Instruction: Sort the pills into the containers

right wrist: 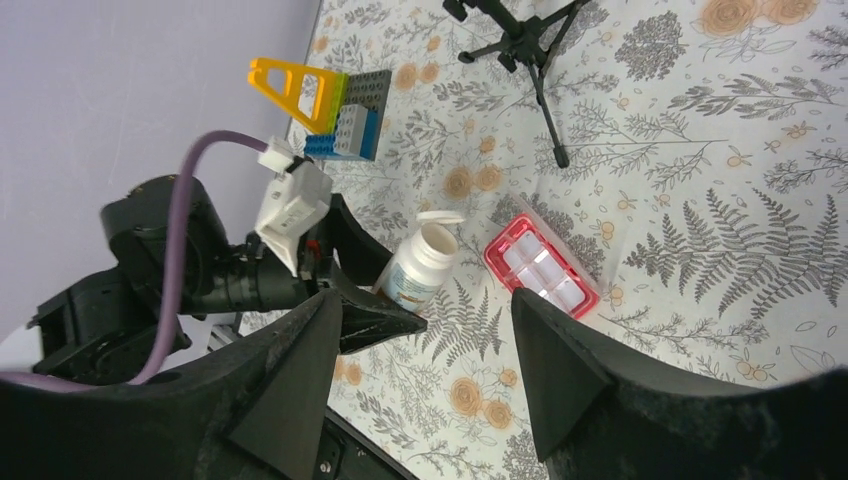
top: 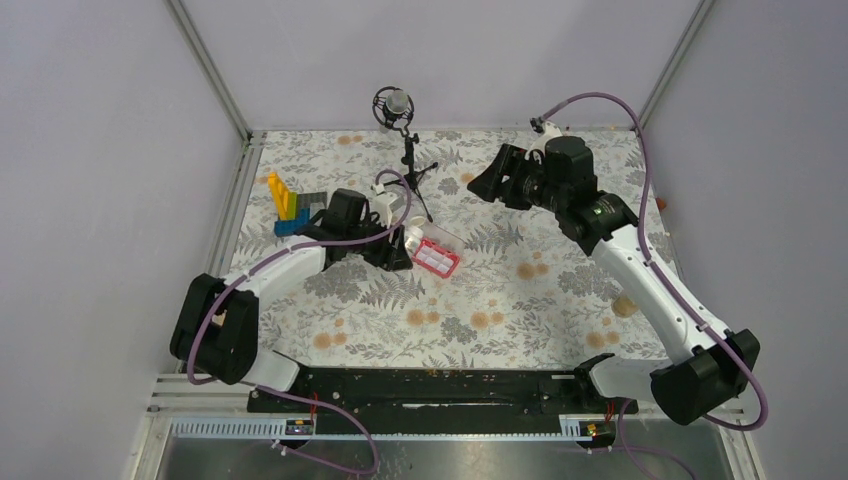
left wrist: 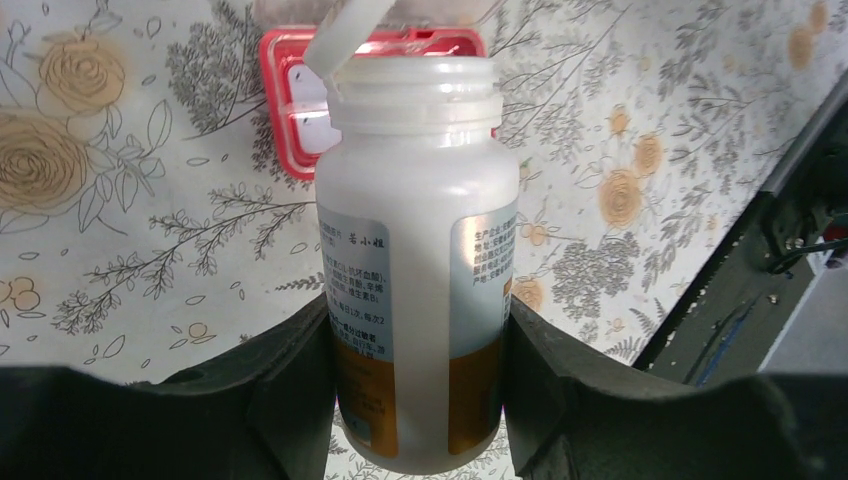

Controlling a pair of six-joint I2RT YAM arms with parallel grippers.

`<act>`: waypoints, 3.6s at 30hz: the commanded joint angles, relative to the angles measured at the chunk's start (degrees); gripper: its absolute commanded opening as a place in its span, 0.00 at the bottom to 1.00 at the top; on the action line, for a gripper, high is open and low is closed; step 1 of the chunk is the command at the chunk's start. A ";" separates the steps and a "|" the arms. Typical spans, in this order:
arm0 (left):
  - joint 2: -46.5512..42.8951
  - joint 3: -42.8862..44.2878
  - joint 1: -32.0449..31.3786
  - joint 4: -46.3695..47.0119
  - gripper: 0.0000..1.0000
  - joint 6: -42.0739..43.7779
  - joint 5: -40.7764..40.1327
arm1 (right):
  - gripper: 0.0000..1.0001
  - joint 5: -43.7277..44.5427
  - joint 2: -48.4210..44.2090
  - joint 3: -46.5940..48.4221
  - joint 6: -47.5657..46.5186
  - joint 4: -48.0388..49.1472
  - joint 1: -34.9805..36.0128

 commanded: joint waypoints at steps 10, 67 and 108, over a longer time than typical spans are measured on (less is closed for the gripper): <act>8.43 2.38 -2.85 -0.03 0.00 3.60 -10.86 | 0.70 -0.44 -2.14 -1.62 1.66 0.56 -3.73; 21.21 25.02 -13.86 -27.48 0.00 6.82 -33.08 | 0.69 -4.42 -4.05 -7.60 5.84 3.38 -12.04; 20.85 27.86 -16.18 -32.46 0.00 9.12 -37.62 | 0.69 -5.83 -2.57 -8.32 7.44 4.55 -13.37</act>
